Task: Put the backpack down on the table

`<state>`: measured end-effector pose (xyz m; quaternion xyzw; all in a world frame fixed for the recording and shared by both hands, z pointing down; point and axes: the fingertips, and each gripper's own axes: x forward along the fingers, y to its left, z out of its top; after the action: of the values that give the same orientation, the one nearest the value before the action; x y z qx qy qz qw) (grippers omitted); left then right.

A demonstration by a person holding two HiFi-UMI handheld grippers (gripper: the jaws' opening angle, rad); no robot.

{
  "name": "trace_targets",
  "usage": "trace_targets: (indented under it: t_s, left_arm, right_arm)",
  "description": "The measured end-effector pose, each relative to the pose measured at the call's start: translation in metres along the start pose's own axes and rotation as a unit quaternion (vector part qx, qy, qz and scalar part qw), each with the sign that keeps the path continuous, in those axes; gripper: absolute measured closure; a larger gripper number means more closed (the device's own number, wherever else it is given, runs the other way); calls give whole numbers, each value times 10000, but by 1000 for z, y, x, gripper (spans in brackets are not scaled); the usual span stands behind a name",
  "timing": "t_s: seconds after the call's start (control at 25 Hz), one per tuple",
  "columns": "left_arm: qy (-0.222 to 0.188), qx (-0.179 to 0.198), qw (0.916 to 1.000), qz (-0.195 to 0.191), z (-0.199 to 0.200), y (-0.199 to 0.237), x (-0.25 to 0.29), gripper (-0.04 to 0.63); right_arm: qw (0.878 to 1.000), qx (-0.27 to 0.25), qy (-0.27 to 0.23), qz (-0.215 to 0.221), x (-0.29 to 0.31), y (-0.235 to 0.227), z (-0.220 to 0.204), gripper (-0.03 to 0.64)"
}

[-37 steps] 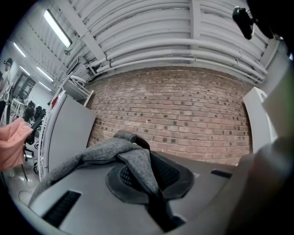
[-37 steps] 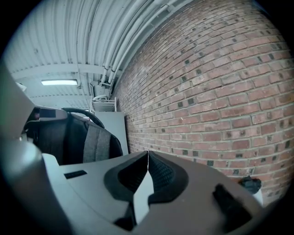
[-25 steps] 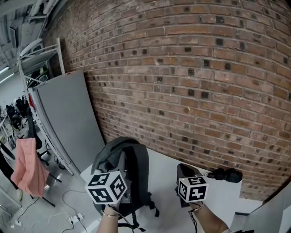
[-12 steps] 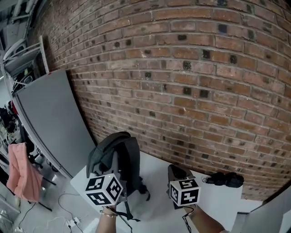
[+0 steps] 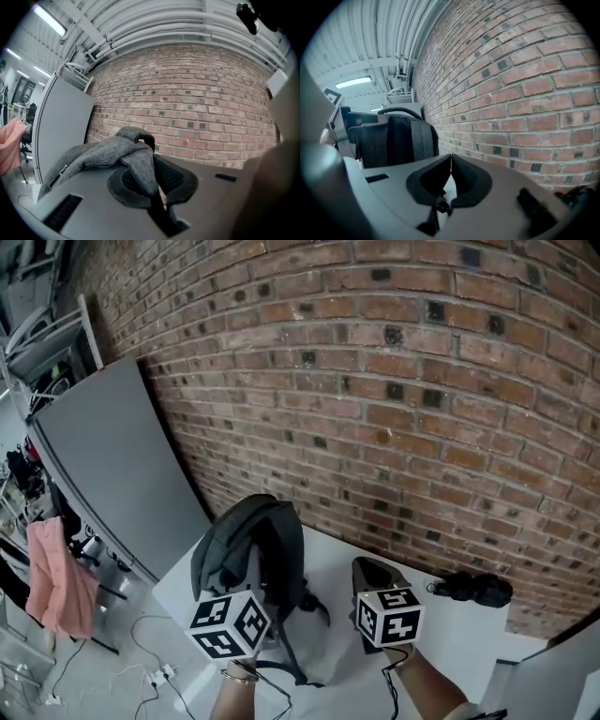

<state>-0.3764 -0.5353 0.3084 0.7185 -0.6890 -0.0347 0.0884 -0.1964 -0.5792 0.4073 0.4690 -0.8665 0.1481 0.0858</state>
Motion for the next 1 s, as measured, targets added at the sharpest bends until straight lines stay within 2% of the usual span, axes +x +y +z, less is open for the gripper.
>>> trace_targets:
  t_s: [0.12, 0.32, 0.72, 1.0]
  left_arm:
    - [17, -49, 10000, -26, -4, -4, -8, 555]
    - [-51, 167, 9998, 54, -14, -3, -22, 557]
    - [22, -236, 9997, -106, -42, -5, -61, 557]
    - [101, -447, 9981, -410, -64, -33, -78, 557]
  right_arm:
    - [10000, 21, 5, -40, -11, 3, -3, 586]
    - [9998, 112, 75, -149, -28, 6, -18, 586]
    - [9991, 241, 139, -316, -69, 26, -38, 586]
    - [9980, 238, 134, -576, -106, 27, -49, 586]
